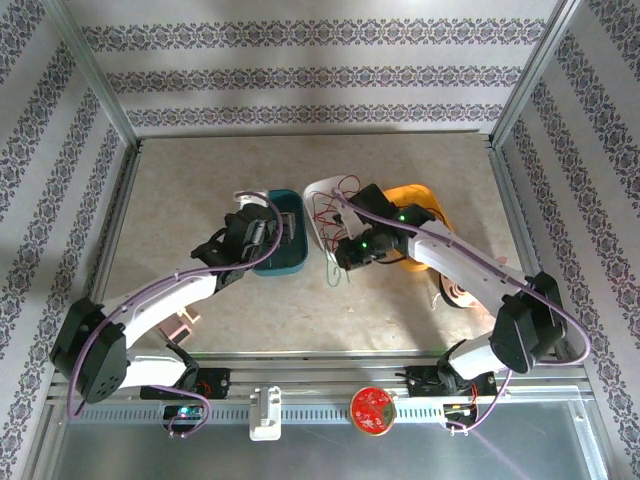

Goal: Untangle the cables

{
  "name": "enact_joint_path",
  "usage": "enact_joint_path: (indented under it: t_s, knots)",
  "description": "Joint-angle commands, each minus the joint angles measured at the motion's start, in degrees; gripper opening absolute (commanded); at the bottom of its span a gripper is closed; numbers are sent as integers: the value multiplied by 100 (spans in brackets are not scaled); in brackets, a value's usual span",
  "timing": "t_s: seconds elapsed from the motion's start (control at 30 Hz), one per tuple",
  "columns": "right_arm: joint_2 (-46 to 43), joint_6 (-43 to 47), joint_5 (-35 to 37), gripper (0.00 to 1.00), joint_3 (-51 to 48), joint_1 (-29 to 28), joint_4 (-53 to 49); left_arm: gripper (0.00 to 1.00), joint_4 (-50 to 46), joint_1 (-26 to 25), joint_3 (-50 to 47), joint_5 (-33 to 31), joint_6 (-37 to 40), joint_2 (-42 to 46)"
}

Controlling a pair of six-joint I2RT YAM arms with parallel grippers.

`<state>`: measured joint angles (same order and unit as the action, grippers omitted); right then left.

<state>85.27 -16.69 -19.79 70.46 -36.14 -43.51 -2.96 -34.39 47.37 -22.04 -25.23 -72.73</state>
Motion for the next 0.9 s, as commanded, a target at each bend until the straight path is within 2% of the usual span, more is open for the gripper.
enact_joint_path:
  t_s: [0.0, 0.17, 0.2, 0.23, 0.27, 0.33, 0.5, 0.6, 0.73, 0.87]
  knots:
    - [750, 12, -391, 1, 847, -26, 466, 99, -458, 259, -216, -800, -714, 400]
    - [2207, -96, -576, 5, 2339, -135, 506, 99, -817, 437, -327, -801, -843, 662]
    - [2394, -110, -570, 15, 2588, -153, 493, 99, -837, 449, -336, -773, -851, 688]
    - [2544, -157, -524, 31, 2783, -167, 513, 99, -839, 458, -343, -719, -852, 707]
    - [2621, -204, -480, 38, 2909, -179, 542, 99, -835, 475, -346, -675, -843, 707]
    - [2561, -267, -329, 43, 2906, -188, 698, 99, -851, 490, -343, -633, -864, 695]
    - [1703, -172, 536, 46, 2132, -76, 990, 99, -786, 554, -419, -613, -904, 673]
    - [807, -312, 1189, 46, 1213, 258, 1316, 99, -799, 629, -470, -632, -904, 640]
    - [-663, -718, 1958, 49, -375, 1214, 1969, 99, -945, 714, -550, -888, -801, 676]
    - [-2030, -535, 3160, 55, -1794, 2070, 2545, 99, -1010, 754, -713, -1692, -398, 993]
